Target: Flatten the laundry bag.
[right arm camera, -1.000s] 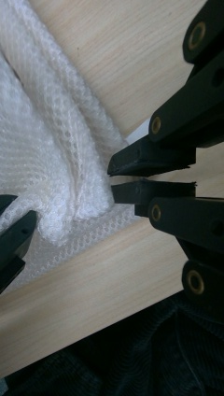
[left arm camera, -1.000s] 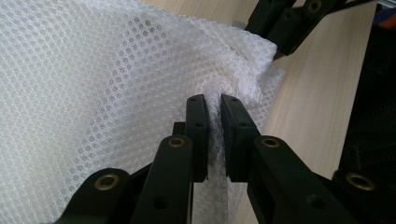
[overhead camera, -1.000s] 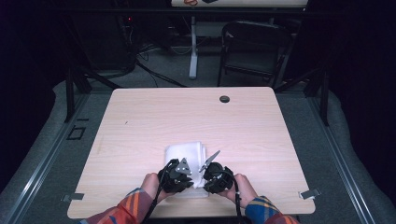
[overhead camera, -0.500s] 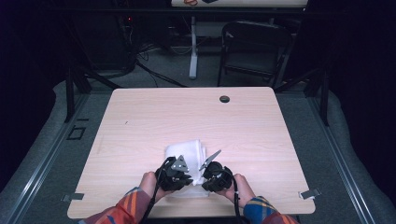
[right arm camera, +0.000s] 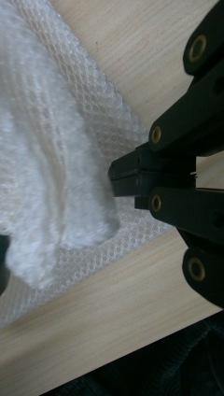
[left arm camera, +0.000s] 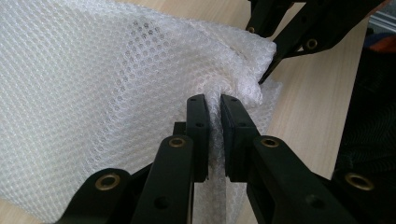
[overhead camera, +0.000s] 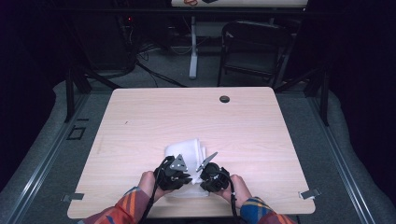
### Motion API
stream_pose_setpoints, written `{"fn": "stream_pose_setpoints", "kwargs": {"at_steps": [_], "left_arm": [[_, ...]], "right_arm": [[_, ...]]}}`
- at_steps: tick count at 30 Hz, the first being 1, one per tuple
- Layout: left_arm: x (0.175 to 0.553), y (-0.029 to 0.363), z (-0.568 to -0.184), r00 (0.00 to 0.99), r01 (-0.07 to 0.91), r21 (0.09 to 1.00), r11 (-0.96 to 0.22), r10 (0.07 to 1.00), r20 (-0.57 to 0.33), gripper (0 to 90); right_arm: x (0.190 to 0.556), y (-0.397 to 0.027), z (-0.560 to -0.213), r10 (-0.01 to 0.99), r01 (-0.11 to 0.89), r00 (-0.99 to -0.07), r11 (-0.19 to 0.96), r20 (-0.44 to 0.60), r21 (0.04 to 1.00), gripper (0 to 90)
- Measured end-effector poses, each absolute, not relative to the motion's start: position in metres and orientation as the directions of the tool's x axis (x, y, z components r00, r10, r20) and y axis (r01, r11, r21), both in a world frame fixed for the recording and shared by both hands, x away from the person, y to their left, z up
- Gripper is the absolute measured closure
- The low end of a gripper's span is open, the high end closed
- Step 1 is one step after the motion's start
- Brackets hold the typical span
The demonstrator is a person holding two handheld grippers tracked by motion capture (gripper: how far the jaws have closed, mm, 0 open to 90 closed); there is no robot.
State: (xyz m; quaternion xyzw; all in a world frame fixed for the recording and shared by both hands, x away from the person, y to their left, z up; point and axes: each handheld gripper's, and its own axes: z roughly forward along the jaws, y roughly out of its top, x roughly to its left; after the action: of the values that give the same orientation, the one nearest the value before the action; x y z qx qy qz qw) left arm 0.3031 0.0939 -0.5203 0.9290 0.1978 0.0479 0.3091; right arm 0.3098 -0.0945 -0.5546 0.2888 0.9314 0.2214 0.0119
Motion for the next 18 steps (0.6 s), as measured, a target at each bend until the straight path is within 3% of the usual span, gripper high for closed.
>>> {"fn": "stream_pose_setpoints", "kwargs": {"at_steps": [18], "left_arm": [[0.299, 0.123, -0.506, 0.879, 0.386, 0.625, -0.679, 0.476, -0.026, 82.2]], "right_arm": [[0.31, -0.095, -0.556, 0.535, 0.526, -0.837, 0.734, 0.112, 0.429, 90.0]]}}
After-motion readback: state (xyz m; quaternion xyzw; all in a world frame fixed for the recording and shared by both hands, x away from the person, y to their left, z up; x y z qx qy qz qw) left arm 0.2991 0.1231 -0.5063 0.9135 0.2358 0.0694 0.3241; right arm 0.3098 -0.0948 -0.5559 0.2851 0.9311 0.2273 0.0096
